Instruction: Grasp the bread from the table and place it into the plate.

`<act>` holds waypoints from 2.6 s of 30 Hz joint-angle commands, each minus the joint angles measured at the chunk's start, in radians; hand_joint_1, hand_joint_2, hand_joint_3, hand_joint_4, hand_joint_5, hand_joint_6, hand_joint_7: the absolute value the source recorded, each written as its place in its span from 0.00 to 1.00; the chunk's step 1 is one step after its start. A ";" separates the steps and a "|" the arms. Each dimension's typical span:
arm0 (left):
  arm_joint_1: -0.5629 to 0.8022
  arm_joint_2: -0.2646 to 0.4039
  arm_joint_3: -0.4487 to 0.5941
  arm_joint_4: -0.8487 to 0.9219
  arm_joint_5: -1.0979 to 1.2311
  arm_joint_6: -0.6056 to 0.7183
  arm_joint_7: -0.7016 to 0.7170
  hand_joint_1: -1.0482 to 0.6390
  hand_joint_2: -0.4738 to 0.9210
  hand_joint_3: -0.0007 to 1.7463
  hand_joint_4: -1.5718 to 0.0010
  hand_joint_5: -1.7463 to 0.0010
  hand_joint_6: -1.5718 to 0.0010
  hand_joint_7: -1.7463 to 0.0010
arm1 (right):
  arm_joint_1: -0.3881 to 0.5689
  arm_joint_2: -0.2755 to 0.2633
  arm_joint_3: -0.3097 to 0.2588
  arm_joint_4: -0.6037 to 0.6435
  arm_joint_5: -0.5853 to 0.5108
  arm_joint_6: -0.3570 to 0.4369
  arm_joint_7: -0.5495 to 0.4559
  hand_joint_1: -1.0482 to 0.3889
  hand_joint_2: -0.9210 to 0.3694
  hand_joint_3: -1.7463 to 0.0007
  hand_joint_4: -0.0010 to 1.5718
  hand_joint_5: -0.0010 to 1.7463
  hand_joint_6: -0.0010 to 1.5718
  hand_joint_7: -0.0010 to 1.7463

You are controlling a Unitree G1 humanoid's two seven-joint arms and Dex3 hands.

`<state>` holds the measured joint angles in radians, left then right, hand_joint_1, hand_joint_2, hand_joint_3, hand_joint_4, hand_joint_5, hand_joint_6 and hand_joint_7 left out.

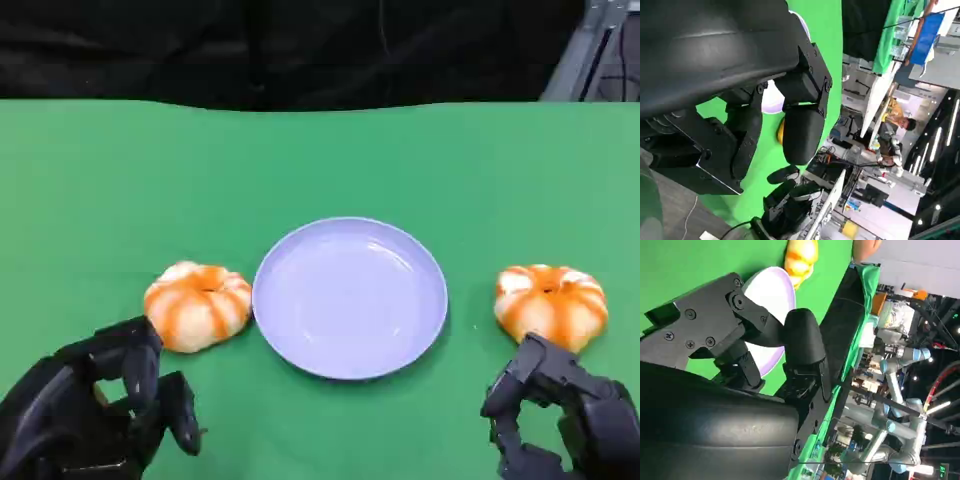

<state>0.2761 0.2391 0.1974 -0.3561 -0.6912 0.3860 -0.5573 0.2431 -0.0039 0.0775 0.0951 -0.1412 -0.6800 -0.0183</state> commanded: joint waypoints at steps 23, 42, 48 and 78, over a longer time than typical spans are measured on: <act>0.004 0.011 0.006 -0.009 -0.001 0.004 0.008 0.79 0.85 0.96 0.28 0.00 0.46 0.00 | 0.004 -0.010 -0.013 -0.001 0.007 -0.004 -0.007 0.64 0.27 0.37 0.53 1.00 0.45 0.93; 0.025 -0.064 -0.039 0.060 0.324 -0.478 0.034 0.27 0.99 0.24 1.00 0.26 1.00 0.36 | 0.007 -0.015 -0.012 -0.004 0.016 -0.004 0.002 0.66 0.28 0.36 0.53 1.00 0.46 0.92; 0.003 -0.009 -0.045 0.074 0.624 -0.717 0.125 0.19 1.00 0.17 1.00 0.34 0.97 0.44 | 0.004 -0.016 -0.011 -0.008 0.012 0.000 0.002 0.65 0.29 0.35 0.53 1.00 0.45 0.92; -0.270 0.210 -0.172 0.246 1.275 -0.838 0.368 0.20 0.88 0.00 0.88 0.64 0.64 0.92 | -0.005 -0.016 -0.018 0.012 0.010 -0.010 0.005 0.66 0.27 0.36 0.53 1.00 0.45 0.92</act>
<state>0.1716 0.3444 0.0901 -0.2867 0.3520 -0.4102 -0.2775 0.2416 -0.0189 0.0628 0.1033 -0.1314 -0.6820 -0.0023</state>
